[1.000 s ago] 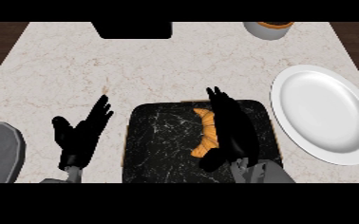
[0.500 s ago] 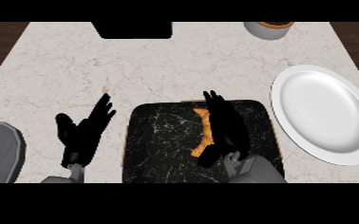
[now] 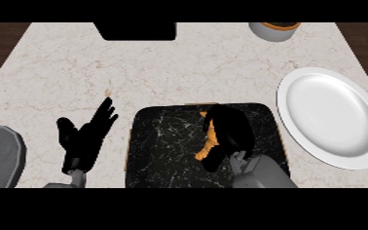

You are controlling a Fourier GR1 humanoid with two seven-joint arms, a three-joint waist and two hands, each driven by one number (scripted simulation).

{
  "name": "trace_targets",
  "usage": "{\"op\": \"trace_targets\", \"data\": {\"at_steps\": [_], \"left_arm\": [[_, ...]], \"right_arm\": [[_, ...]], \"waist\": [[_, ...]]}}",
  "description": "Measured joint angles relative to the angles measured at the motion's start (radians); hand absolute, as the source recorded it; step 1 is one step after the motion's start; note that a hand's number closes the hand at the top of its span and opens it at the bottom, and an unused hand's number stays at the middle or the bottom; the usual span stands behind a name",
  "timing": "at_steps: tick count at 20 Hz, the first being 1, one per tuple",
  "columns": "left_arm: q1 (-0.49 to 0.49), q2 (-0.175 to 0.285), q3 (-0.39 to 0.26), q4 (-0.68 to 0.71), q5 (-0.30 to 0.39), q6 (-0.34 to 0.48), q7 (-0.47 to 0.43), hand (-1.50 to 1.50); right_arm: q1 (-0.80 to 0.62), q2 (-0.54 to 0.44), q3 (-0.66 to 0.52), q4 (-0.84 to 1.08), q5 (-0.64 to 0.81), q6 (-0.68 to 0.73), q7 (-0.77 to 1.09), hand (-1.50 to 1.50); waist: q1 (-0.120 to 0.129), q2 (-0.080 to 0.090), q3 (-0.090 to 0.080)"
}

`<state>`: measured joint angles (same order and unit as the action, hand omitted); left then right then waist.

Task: Pick the croissant from the tray and place it in the plate

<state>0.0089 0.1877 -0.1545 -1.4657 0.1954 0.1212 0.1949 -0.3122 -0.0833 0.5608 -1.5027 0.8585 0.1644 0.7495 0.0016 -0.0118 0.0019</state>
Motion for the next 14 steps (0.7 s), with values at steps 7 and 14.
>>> {"op": "trace_targets", "data": {"at_steps": [7,14], "left_arm": [[0.004,0.005,0.032,0.009,0.006,-0.023,-0.002,0.00],[0.010,-0.004,0.029,-0.007,-0.004,-0.011,0.019,0.00]], "right_arm": [[0.197,0.014,0.162,-0.170,0.160,-0.065,0.092,1.50],[0.300,0.011,0.353,-0.297,0.413,-0.276,0.143,1.50]], "waist": [[-0.011,-0.004,0.000],[-0.017,-0.002,0.002]]}}
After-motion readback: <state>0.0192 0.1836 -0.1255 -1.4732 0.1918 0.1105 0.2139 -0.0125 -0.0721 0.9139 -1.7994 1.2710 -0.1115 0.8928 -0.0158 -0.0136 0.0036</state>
